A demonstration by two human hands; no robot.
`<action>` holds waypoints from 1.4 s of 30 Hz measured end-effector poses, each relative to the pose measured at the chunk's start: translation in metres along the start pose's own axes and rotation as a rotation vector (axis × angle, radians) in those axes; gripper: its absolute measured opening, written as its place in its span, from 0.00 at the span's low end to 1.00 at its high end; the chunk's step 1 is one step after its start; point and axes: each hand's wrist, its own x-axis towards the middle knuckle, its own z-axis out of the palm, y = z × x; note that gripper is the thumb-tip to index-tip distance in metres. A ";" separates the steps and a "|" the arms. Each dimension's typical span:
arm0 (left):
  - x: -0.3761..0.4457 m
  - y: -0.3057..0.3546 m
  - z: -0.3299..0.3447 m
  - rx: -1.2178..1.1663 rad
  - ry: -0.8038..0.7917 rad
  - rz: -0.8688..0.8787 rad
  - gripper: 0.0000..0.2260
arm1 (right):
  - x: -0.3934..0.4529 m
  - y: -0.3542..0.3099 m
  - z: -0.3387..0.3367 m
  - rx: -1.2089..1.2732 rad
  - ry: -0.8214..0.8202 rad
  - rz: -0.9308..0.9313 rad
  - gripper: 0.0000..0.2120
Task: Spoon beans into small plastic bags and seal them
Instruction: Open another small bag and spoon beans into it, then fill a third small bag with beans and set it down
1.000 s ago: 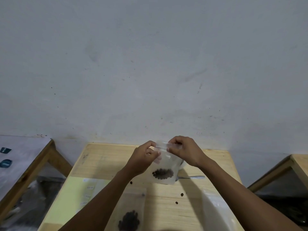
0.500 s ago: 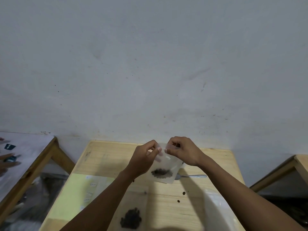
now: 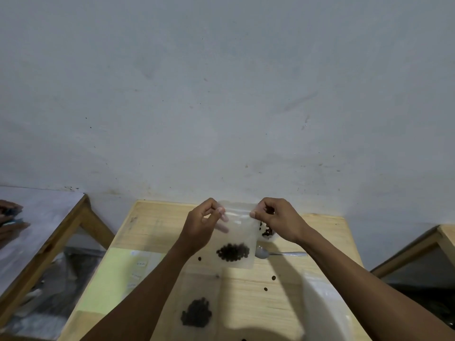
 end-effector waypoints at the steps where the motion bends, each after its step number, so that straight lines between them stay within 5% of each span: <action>1: 0.000 -0.002 -0.002 -0.035 0.012 -0.013 0.09 | -0.002 0.000 0.003 0.096 -0.015 0.034 0.08; 6: -0.007 -0.014 -0.010 -0.282 0.115 -0.172 0.08 | -0.024 0.022 0.041 0.295 -0.145 0.203 0.03; 9: -0.020 -0.025 -0.010 -0.333 0.099 -0.377 0.08 | -0.032 0.034 0.071 0.398 -0.125 0.303 0.09; 13: -0.047 -0.067 -0.016 -0.022 -0.086 -0.504 0.15 | -0.041 0.037 0.101 0.536 0.018 0.504 0.12; 16: -0.071 -0.090 -0.021 0.120 -0.128 -0.549 0.15 | -0.052 0.050 0.129 0.395 0.058 0.558 0.17; 23: -0.110 -0.131 -0.032 0.466 -0.201 -0.619 0.21 | -0.079 0.066 0.195 0.051 -0.079 0.512 0.08; 27: -0.119 -0.164 -0.036 0.530 -0.276 -0.628 0.25 | -0.079 0.098 0.228 -0.121 -0.133 0.552 0.17; 32: -0.117 -0.153 -0.038 0.543 -0.264 -0.562 0.08 | -0.081 0.072 0.237 -0.173 -0.105 0.594 0.20; 36: -0.117 -0.152 -0.039 0.542 -0.256 -0.578 0.05 | -0.086 0.068 0.236 -0.151 -0.094 0.634 0.19; 42: -0.106 -0.127 -0.037 0.574 -0.190 -0.513 0.25 | -0.089 0.052 0.205 -0.191 -0.092 0.583 0.15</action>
